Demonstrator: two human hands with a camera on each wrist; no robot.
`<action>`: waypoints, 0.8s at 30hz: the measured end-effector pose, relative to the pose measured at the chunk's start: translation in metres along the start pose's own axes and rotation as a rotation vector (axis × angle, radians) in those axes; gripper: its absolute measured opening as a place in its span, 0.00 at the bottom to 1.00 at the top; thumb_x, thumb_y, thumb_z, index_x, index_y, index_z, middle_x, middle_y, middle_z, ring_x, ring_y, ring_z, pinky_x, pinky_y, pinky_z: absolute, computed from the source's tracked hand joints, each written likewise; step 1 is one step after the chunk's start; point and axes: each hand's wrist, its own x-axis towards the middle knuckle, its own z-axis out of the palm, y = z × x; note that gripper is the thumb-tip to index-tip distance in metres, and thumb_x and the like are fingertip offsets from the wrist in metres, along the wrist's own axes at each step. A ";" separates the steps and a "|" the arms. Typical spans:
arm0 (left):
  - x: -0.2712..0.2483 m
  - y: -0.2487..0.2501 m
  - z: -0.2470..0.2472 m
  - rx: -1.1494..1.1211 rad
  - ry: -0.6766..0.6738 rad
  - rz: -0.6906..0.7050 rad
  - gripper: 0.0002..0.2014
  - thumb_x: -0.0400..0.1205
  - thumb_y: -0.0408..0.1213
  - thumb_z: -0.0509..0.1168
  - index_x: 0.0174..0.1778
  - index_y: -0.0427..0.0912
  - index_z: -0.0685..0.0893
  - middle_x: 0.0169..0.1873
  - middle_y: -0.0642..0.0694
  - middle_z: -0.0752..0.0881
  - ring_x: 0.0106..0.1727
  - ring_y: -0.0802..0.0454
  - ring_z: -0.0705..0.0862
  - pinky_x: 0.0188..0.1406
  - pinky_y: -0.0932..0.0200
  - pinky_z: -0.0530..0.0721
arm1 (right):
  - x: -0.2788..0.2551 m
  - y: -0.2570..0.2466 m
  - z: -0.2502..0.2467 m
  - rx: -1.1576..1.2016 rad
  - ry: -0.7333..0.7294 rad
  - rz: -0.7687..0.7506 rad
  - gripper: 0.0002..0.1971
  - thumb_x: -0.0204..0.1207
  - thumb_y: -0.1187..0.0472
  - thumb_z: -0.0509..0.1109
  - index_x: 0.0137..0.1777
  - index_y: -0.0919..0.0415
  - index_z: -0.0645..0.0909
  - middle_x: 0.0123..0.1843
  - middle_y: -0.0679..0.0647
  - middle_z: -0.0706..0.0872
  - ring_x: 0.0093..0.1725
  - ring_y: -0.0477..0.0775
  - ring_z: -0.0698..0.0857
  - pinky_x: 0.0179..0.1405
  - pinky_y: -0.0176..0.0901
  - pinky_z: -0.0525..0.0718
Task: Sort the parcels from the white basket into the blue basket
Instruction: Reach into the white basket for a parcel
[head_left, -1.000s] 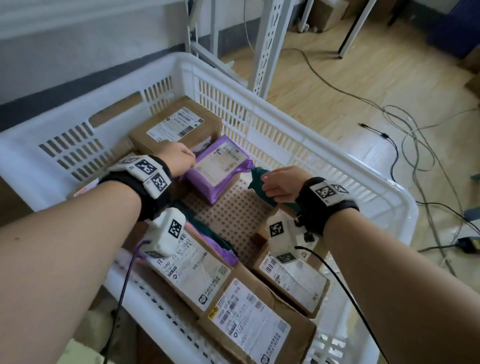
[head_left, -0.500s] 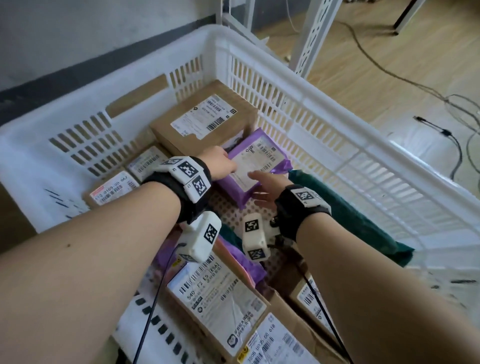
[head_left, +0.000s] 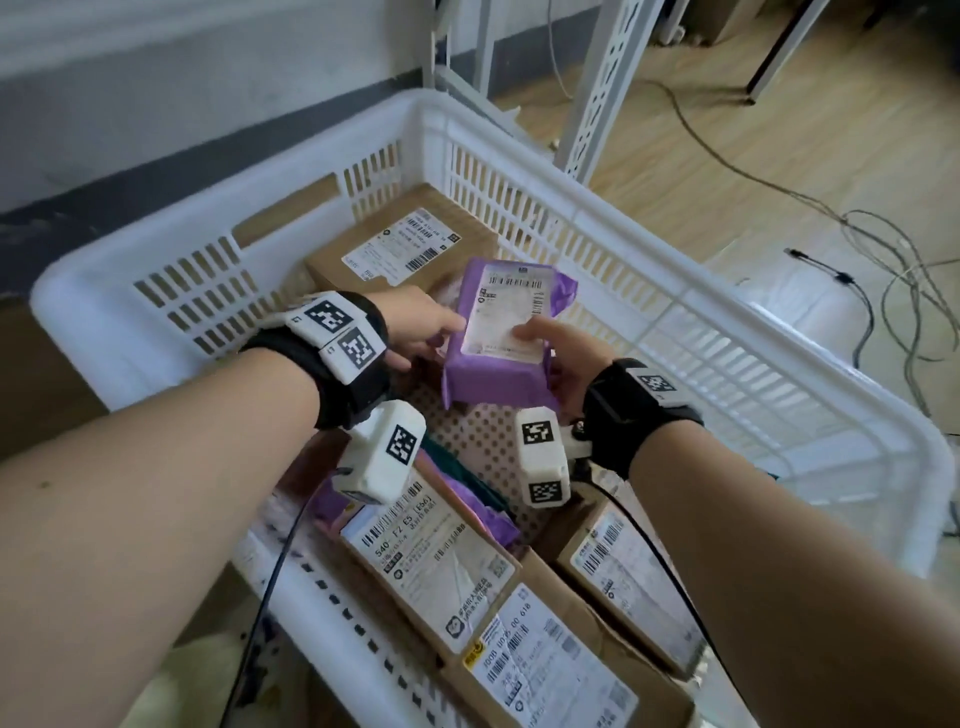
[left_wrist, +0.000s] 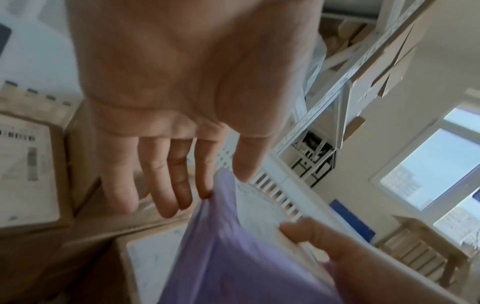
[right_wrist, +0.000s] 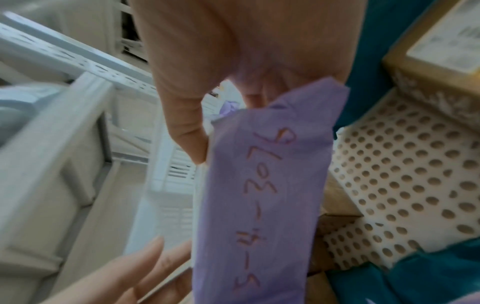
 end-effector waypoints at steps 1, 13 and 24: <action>-0.012 0.006 -0.007 -0.036 0.008 0.025 0.06 0.84 0.42 0.60 0.44 0.46 0.77 0.31 0.51 0.77 0.28 0.60 0.77 0.49 0.56 0.75 | -0.017 -0.004 -0.003 0.000 -0.026 -0.022 0.13 0.63 0.57 0.75 0.46 0.62 0.84 0.31 0.55 0.88 0.27 0.54 0.86 0.38 0.42 0.85; -0.147 0.038 -0.005 -0.366 0.039 0.304 0.06 0.82 0.42 0.64 0.48 0.45 0.82 0.45 0.47 0.84 0.47 0.50 0.82 0.46 0.52 0.81 | -0.173 -0.022 -0.041 0.064 -0.094 -0.403 0.19 0.73 0.75 0.62 0.63 0.64 0.79 0.51 0.59 0.88 0.41 0.56 0.89 0.29 0.39 0.86; -0.194 0.027 0.042 -0.611 -0.137 0.321 0.15 0.81 0.56 0.61 0.40 0.49 0.82 0.36 0.50 0.84 0.33 0.53 0.80 0.32 0.59 0.77 | -0.223 0.016 -0.053 0.058 -0.101 -0.338 0.13 0.76 0.70 0.64 0.58 0.61 0.81 0.48 0.59 0.85 0.42 0.55 0.85 0.25 0.35 0.82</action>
